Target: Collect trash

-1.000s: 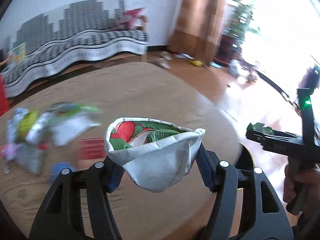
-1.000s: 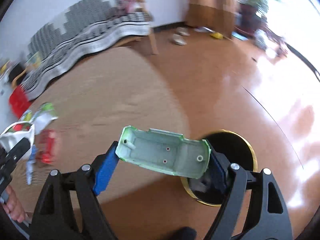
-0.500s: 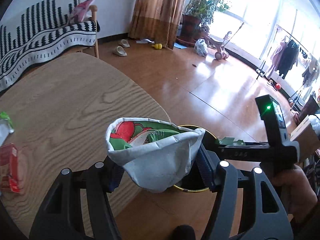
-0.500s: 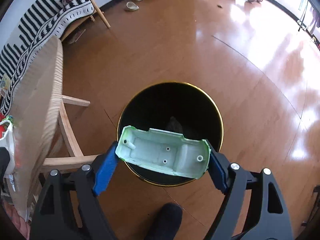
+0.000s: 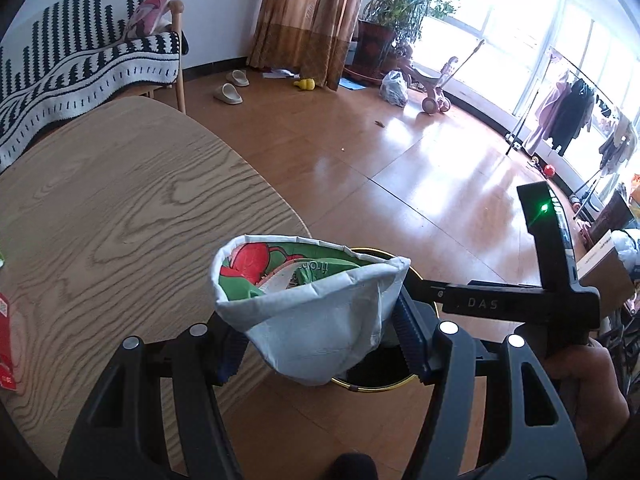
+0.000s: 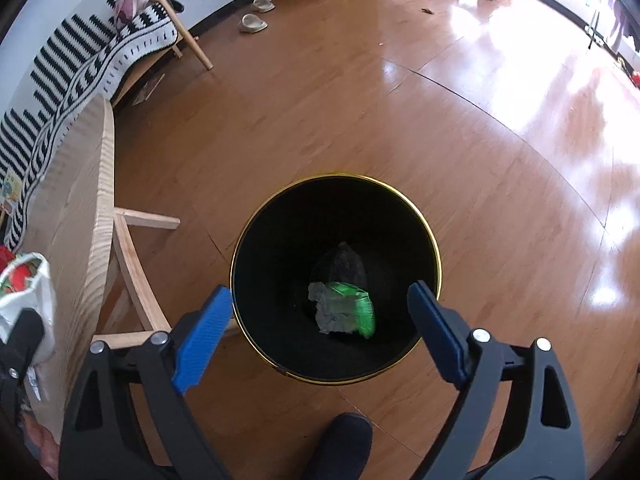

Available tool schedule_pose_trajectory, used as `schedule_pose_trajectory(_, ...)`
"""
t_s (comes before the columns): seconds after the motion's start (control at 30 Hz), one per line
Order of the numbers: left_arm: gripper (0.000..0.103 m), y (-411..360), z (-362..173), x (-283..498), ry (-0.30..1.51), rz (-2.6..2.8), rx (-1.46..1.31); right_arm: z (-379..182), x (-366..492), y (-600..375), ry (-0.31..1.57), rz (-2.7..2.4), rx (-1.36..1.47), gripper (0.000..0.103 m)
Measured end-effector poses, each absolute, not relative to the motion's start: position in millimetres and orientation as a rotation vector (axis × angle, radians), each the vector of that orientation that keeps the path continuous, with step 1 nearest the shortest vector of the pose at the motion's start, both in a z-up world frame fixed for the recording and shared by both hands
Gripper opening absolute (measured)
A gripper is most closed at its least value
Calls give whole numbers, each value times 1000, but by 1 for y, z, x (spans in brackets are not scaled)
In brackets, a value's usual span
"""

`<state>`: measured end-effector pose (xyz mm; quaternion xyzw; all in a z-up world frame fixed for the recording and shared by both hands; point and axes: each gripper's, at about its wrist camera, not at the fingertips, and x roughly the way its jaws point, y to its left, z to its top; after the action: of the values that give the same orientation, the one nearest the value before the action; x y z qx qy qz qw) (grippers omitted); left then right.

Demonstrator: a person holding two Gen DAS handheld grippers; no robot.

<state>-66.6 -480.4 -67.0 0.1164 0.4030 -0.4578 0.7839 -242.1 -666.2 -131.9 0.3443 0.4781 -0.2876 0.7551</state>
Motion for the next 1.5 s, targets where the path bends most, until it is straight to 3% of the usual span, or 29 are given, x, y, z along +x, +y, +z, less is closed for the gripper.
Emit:
schedule_pose_trajectory(0.43,65,-543,-97,-101,912,-1136,309,-94,-300,-687,894,-748,793,90)
schedule_pose_trajectory(0.57,84,-558,-109,-105,929,-1140,318,-87,-311,-690,875,-772,777,91)
schedule_pose_trajectory(0.9,90,-549,-92,-104,907,-1141,299,-81,-303,-682,871,-745,765,91)
schedule_pose_trajectory(1.17,93,-466,-45,-69,823,-1044,274,-55,-234,-623,884,-616,653,91)
schedule_pose_trajectory(1.5,93,-274,0,16,770,-698,207,-18,-84,-455,918,-299,432,91)
